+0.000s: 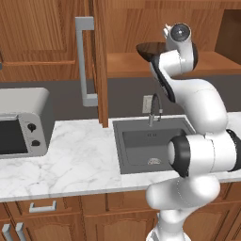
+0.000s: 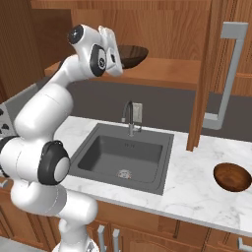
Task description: Pick up the bowls on the counter and stack them on top of one another in the open cabinet. Place the smaller bowl on top of the larger bowl.
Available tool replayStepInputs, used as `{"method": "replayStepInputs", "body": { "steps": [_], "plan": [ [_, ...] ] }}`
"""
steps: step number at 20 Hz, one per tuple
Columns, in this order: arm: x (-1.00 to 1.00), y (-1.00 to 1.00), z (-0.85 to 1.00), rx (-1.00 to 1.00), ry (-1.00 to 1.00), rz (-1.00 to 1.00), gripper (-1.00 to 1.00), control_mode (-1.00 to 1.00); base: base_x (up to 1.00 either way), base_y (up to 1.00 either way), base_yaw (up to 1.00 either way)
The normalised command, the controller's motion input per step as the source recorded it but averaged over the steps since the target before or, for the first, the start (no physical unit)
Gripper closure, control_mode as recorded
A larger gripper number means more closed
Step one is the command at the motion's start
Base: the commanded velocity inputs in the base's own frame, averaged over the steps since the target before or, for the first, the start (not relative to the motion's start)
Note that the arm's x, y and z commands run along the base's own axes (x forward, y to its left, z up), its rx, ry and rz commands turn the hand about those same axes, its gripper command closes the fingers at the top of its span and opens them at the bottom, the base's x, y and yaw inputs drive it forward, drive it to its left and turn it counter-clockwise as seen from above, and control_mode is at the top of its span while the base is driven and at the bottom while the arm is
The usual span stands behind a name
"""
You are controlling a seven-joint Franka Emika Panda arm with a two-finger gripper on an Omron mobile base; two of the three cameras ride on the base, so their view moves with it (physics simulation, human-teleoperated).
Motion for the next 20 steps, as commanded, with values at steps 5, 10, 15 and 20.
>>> {"method": "replayStepInputs", "body": {
  "steps": [5, 10, 15, 20],
  "plan": [
    [-0.23, 0.00, 0.32, 0.01, 0.04, 0.03, -1.00, -1.00, 0.00, 0.00, 0.00],
    [-0.43, 0.00, 0.09, 0.02, 0.04, 0.04, -1.00, -1.00, 0.00, 0.00, 0.00],
    [-0.62, 0.07, -0.11, 0.00, 0.00, 0.02, -1.00, -1.00, 0.00, 0.00, 0.00],
    [-0.62, 0.09, -0.10, 0.00, 0.00, 0.00, -1.00, -1.00, 0.00, 0.00, 0.00]
  ]
}}
